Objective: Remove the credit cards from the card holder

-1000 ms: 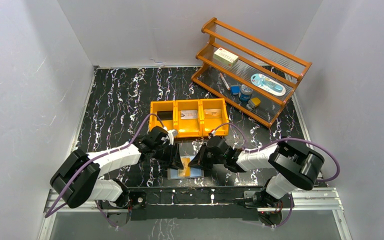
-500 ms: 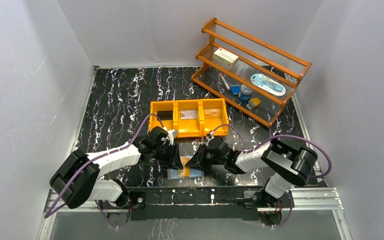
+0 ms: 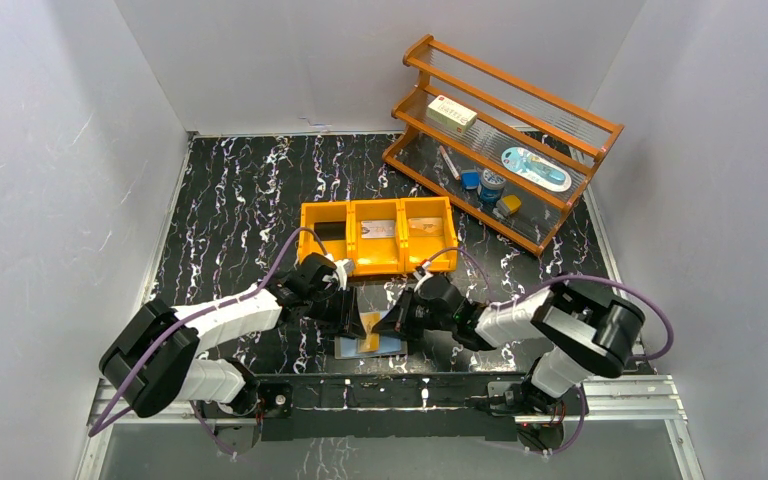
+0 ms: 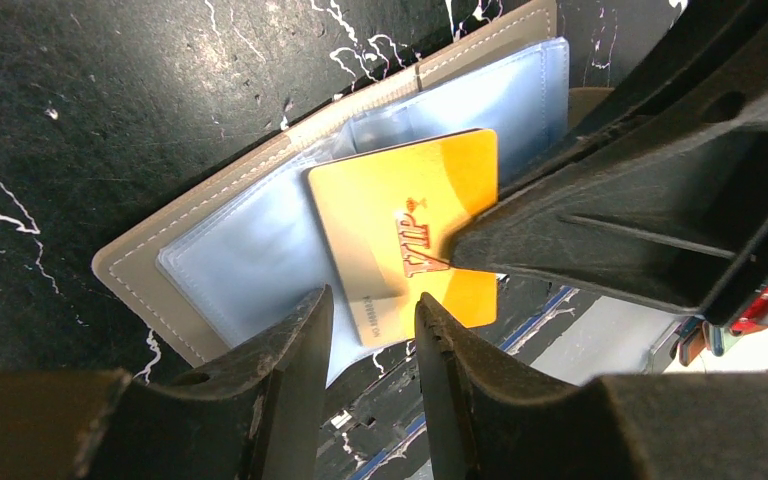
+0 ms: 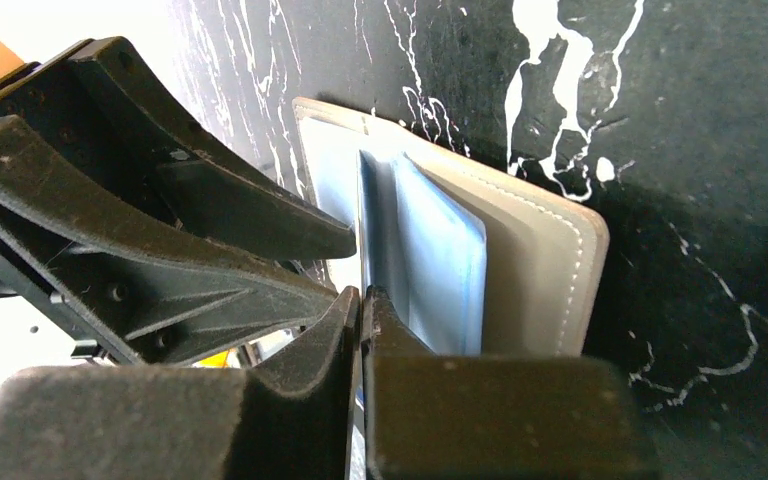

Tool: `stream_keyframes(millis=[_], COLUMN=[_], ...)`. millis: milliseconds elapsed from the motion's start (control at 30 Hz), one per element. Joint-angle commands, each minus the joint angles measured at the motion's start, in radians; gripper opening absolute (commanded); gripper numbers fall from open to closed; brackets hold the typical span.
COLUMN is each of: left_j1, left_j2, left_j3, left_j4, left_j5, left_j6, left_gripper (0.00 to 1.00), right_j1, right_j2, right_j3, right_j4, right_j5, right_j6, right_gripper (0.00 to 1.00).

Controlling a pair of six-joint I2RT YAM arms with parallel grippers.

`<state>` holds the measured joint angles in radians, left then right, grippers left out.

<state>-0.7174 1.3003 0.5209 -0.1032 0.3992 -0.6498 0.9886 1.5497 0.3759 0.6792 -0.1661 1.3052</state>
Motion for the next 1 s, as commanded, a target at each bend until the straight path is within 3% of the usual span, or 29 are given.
stream_keyframes(millis=[0,200,733,967], left_j1=[-0.004,-0.004,-0.004,-0.005], left_j2=[-0.012,-0.026,-0.129,-0.182], left_j3=[-0.008,0.000,0.071,0.099], left_j4=[-0.070,-0.078,-0.161,-0.230], left_j5=[-0.057,-0.063,-0.133,-0.246], left_j6=[0.013,0.012,0.023,0.028], left_gripper=[0.36,0.36,0.54,0.60], right_j1=[0.001,0.001,0.001,0.001], right_j2=[-0.094,-0.181,-0.183,-0.198], right_j3=[-0.010,-0.008,0.018,0.043], right_j4=[-0.113,-0.234,-0.238,-0.271], right_j5=[0.091,0.163,0.153,0.165], right_j6=[-0.025,-0.054,-0.107,-0.139], right_gripper=[0.09,0.05,0.00,0.00])
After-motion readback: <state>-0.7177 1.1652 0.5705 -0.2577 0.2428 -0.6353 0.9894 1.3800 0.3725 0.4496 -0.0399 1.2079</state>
